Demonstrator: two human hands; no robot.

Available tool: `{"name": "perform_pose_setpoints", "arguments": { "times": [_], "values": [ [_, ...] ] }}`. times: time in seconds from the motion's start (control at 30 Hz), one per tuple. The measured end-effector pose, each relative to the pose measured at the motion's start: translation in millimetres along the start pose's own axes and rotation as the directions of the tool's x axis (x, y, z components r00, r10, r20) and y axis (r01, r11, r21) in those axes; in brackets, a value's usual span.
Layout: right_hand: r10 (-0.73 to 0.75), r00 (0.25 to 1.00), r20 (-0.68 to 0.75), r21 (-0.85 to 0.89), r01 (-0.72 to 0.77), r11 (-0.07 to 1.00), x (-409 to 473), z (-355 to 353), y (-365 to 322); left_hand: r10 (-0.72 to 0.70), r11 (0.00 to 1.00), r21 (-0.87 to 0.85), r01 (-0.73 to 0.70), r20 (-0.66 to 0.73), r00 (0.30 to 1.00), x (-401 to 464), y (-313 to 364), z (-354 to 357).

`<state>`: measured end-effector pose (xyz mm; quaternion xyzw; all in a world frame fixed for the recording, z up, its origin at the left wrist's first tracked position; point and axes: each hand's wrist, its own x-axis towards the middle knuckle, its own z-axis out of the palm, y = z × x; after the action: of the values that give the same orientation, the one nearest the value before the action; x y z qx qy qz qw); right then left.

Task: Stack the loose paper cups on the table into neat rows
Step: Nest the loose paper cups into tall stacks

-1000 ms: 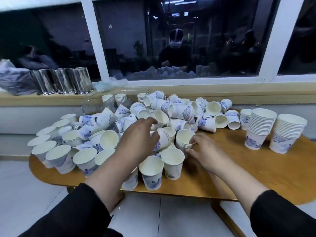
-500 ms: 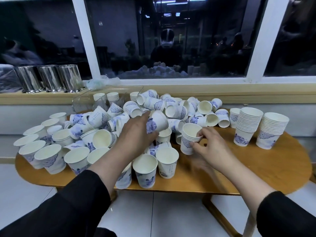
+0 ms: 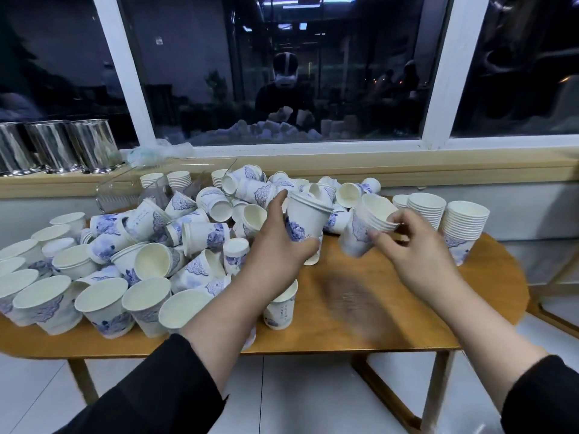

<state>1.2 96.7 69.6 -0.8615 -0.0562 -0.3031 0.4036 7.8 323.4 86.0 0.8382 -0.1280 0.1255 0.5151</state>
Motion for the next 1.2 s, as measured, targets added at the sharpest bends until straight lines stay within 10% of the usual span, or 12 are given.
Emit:
{"name": "perform_pose_setpoints", "arguments": {
  "times": [0.23, 0.53, 1.2],
  "values": [
    [-0.085, 0.995, -0.045, 0.022, 0.086, 0.996, 23.0, -66.1, -43.6, 0.021, 0.995, -0.095, -0.014, 0.074, 0.997, -23.7, 2.6, 53.8],
    [-0.036, 0.821, 0.569, -0.270, 0.228, 0.935, 1.7, -36.7, -32.3, -0.044, 0.979, -0.198, 0.048, 0.022, 0.999, -30.5, -36.4, 93.7],
    [-0.001, 0.846, 0.534, -0.175, 0.112, 0.978, -16.8, 13.5, 22.1, 0.028, 0.998, -0.061, -0.023, 0.084, 0.996, -54.2, -67.3, 91.3]
  ]
}}
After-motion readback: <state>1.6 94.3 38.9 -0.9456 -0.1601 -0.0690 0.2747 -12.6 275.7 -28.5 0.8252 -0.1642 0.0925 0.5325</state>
